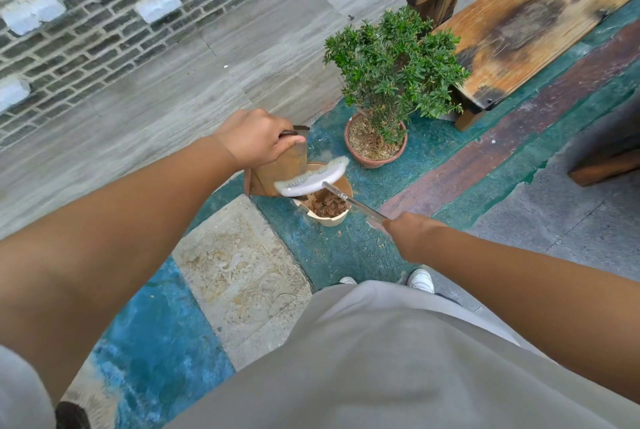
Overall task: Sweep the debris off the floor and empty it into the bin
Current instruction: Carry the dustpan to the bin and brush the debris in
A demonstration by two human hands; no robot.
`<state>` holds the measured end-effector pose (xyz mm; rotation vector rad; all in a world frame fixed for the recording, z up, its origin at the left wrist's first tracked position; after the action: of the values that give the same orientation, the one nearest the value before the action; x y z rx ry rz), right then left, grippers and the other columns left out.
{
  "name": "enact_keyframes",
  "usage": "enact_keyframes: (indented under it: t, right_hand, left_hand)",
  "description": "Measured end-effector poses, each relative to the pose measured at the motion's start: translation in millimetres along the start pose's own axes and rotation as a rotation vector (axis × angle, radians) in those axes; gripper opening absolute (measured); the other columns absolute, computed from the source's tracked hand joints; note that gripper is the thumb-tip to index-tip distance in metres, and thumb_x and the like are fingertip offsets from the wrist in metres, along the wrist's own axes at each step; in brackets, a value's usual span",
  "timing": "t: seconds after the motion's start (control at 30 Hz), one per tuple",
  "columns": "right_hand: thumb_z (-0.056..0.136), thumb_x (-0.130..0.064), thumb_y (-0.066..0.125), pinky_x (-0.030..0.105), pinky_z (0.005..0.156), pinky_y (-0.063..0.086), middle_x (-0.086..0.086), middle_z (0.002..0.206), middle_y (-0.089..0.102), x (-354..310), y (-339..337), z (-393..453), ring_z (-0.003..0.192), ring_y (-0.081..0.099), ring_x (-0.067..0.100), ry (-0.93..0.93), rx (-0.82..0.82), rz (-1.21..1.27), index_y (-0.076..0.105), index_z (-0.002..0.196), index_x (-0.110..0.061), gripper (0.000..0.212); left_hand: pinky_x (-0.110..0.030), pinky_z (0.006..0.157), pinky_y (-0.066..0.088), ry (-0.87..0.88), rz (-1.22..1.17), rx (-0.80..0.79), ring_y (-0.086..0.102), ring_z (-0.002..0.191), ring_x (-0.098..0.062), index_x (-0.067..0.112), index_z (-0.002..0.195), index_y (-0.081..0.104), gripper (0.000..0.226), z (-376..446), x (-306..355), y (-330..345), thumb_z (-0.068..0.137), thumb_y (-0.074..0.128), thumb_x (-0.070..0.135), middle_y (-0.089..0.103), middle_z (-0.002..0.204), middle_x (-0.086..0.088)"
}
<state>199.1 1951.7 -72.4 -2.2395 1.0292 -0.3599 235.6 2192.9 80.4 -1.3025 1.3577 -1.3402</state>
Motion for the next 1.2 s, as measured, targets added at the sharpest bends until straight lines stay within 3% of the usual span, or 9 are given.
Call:
enact_keyframes:
  t: [0.07,0.2,0.33,0.47,0.63,0.8,0.97,1.1,1.2]
  right_hand:
    - [0.091,-0.003,0.047,0.032,0.065,0.046,0.005,0.08,0.046,13,5,-2,0.085,0.061,0.029,0.034,-0.012,0.007,0.048,0.136,-0.011,0.046]
    - [0.09,-0.002,0.048,0.035,0.071,0.051,0.014,0.106,0.059,37,16,-12,0.095,0.064,0.031,0.107,-0.058,0.047,0.049,0.134,-0.009,0.045]
    - [0.09,-0.002,0.043,0.029,0.063,0.047,0.008,0.094,0.051,48,20,-18,0.08,0.055,0.024,0.163,-0.063,0.139,0.044,0.141,-0.015,0.053]
    - [0.087,0.0,0.039,0.03,0.065,0.057,0.011,0.113,0.062,44,14,-21,0.078,0.06,0.024,0.151,-0.11,0.281,0.047,0.141,-0.021,0.058]
    - [0.088,0.0,0.047,0.016,0.036,0.044,0.008,0.079,0.063,41,-6,-25,0.041,0.054,0.01,0.104,-0.107,0.543,0.052,0.139,-0.017,0.054]
    - [0.089,0.001,0.055,0.025,0.04,0.046,0.006,0.047,0.054,47,-17,-28,0.039,0.048,0.018,0.12,-0.114,0.825,0.044,0.145,-0.024,0.063]
    - [0.09,-0.002,0.06,0.021,0.04,0.041,0.006,0.046,0.049,45,-23,-35,0.033,0.043,0.014,0.145,-0.108,1.088,0.041,0.146,-0.021,0.062]
    - [0.088,-0.001,0.062,0.022,0.044,0.043,0.01,0.057,0.052,44,-24,-48,0.048,0.049,0.018,0.17,-0.122,1.273,0.049,0.136,-0.01,0.051]
    - [0.091,-0.004,0.056,0.021,0.042,0.048,0.013,0.074,0.058,50,-28,-67,0.052,0.063,0.018,0.167,-0.128,1.539,0.056,0.119,0.003,0.028]
  left_hand:
    - [-0.035,0.062,0.05,0.0,-0.005,0.0,0.065,0.074,-0.032,0.01,0.094,0.068,0.042,0,-2,0,0.096,0.044,0.044,0.069,0.072,-0.013]
    - [-0.037,0.062,0.051,-0.031,-0.011,0.011,0.064,0.073,-0.032,0.01,0.095,0.068,0.044,0,-11,-2,0.096,0.042,0.047,0.068,0.071,-0.012]
    - [-0.035,0.06,0.048,-0.06,-0.023,0.007,0.062,0.071,-0.031,0.01,0.098,0.068,0.044,0,-22,-5,0.096,0.042,0.045,0.066,0.068,-0.011]
    - [-0.036,0.061,0.05,-0.09,-0.057,0.037,0.061,0.068,-0.029,0.008,0.095,0.069,0.043,-1,-33,-12,0.096,0.044,0.044,0.067,0.068,-0.011]
    - [-0.035,0.059,0.05,-0.147,-0.14,0.09,0.06,0.064,-0.029,0.006,0.091,0.07,0.045,-2,-41,-18,0.095,0.047,0.045,0.066,0.066,-0.012]
    - [-0.029,0.053,0.04,-0.242,-0.268,0.133,0.051,0.054,-0.027,0.006,0.083,0.067,0.042,1,-35,-20,0.095,0.049,0.042,0.056,0.058,-0.01]
    - [-0.031,0.054,0.033,-0.263,-0.4,0.222,0.039,0.049,-0.018,0.019,0.056,0.041,0.046,13,-17,-30,0.098,0.047,0.037,0.04,0.05,-0.002]
    - [-0.036,0.057,0.036,-0.204,-0.465,0.26,0.045,0.055,-0.027,0.007,0.062,0.049,0.043,27,13,-34,0.098,0.05,0.032,0.044,0.053,-0.009]
    - [-0.034,0.055,0.028,-0.147,-0.488,0.245,0.043,0.055,-0.026,0.015,0.058,0.042,0.044,43,45,-30,0.098,0.05,0.031,0.041,0.051,-0.005]
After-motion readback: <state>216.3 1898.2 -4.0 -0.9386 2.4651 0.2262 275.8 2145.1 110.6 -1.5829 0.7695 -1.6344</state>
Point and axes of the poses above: each hand's wrist, its own z-axis towards the middle knuckle, its own y-axis out of the palm, x = y × z, the point moved 9 cm from there along z, towards the middle knuckle
